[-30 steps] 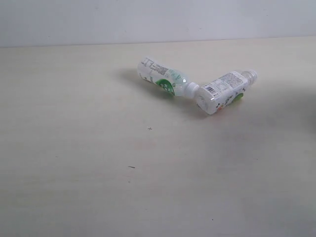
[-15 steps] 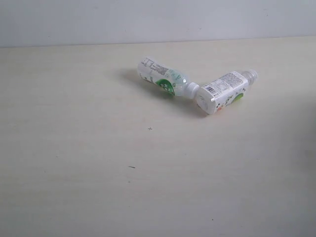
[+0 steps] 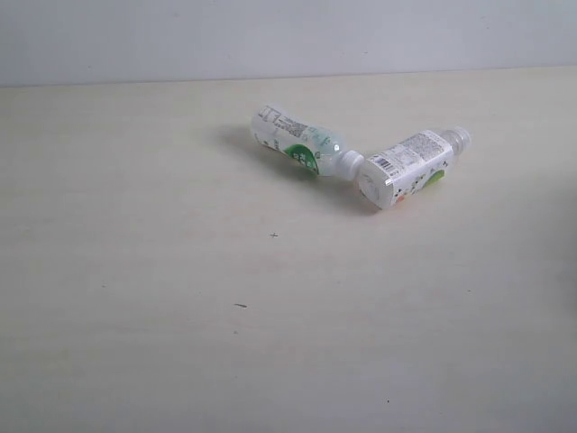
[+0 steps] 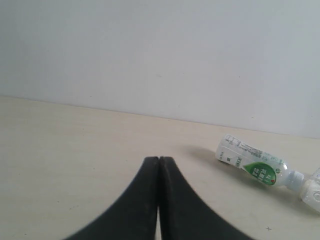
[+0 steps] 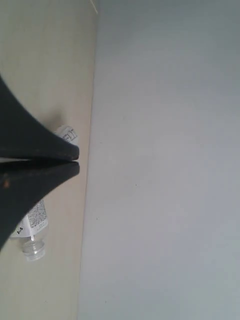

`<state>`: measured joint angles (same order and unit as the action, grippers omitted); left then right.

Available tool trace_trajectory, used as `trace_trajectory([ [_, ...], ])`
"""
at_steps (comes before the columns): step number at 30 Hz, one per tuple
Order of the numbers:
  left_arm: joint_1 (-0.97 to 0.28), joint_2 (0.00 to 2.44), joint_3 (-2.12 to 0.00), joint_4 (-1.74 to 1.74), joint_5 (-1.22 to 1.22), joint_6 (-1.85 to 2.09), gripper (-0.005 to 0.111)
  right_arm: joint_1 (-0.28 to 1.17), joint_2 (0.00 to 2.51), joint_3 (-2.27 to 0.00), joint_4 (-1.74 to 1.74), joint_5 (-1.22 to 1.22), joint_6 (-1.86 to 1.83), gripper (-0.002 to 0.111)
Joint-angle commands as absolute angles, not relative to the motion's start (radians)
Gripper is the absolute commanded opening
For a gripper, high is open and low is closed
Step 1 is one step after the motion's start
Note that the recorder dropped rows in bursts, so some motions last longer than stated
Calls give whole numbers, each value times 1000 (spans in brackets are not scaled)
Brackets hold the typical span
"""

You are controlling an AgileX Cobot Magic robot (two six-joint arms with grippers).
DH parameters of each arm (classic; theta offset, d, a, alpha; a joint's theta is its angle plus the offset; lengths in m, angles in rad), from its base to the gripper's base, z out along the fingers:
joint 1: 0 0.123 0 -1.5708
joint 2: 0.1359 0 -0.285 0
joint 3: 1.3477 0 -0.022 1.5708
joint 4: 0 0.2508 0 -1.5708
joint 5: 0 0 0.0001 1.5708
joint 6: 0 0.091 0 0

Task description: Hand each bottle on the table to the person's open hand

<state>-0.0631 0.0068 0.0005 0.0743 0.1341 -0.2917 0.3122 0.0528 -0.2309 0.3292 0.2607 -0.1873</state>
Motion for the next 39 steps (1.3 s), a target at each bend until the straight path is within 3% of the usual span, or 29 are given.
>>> trace_trajectory([
  [1,-70,0,0,79,135,-292,2,315,17,-191,304,242,-228,0],
  [39,-70,0,0,79,135,-292,2,315,0,-168,277,246,-224,0],
])
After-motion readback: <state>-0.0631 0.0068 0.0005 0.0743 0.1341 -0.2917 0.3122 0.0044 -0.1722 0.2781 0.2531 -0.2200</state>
